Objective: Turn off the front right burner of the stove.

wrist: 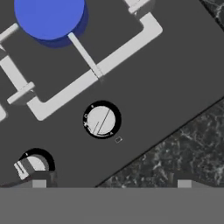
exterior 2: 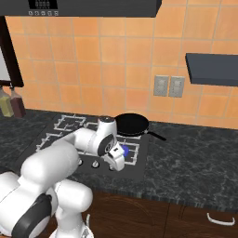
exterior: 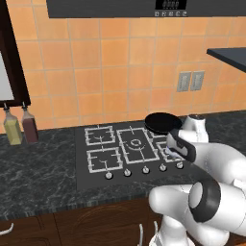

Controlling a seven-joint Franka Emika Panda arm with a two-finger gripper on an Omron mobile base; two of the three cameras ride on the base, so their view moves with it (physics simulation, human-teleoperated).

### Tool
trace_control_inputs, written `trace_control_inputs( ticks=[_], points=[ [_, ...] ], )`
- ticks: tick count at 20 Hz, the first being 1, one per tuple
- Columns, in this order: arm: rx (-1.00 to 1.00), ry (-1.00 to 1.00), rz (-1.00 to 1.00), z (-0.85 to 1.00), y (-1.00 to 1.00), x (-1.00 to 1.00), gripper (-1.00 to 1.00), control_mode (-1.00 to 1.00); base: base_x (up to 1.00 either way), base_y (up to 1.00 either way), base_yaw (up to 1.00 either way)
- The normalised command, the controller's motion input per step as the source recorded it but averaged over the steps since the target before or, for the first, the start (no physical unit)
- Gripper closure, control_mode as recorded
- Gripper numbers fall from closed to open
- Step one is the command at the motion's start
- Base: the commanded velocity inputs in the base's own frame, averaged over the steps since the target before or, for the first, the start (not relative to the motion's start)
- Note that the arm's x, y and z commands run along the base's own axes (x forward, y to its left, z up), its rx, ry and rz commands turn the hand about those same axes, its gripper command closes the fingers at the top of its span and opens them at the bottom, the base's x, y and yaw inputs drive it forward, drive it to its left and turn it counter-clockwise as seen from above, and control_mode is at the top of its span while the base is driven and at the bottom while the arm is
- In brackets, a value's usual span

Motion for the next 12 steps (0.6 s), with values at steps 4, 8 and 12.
trace_control_inputs(
  ticks=[4,8,12],
  points=[
    [0.01,0.0,-0.03,-0.15,-0.07,0.17,-1.0,-1.0,0.0,0.0,0.0],
    [0.06,0.0,-0.08,-0.09,-0.19,0.2,-1.0,-1.0,0.0,0.0,0.0],
    [0.09,0.0,-0.12,-0.13,-0.06,0.22,-1.0,-1.0,0.0,0.0,0.0]
  ],
)
